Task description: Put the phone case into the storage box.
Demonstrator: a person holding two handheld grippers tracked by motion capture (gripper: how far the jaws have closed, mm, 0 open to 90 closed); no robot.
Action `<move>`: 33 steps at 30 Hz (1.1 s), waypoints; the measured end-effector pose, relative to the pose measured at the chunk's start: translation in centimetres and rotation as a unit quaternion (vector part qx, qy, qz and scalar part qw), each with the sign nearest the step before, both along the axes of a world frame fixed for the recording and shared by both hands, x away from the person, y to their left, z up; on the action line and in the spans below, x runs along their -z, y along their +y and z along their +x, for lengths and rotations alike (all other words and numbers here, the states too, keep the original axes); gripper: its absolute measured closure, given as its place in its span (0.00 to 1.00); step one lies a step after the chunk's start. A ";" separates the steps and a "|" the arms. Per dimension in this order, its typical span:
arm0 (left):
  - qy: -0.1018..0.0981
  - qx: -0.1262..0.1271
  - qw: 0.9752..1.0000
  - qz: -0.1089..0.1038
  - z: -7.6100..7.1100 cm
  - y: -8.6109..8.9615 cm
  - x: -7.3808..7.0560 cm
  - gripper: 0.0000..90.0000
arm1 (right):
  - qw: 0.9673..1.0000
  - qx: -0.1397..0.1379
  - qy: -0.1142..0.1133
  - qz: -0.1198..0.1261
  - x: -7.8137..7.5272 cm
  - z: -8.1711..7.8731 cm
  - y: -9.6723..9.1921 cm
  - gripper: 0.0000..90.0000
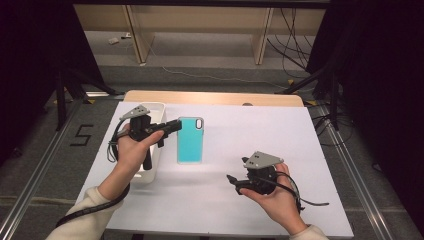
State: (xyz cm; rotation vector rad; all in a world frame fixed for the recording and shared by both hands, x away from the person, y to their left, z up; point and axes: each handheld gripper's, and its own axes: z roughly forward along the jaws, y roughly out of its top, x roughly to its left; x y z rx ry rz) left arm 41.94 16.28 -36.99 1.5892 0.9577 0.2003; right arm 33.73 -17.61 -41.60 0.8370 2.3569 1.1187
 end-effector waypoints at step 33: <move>-0.010 -0.015 1.000 -0.007 0.1 1.5 -1.2 0.92 | 0.998 0.043 0.011 0.036 0.8 -0.7 -3.5 0.26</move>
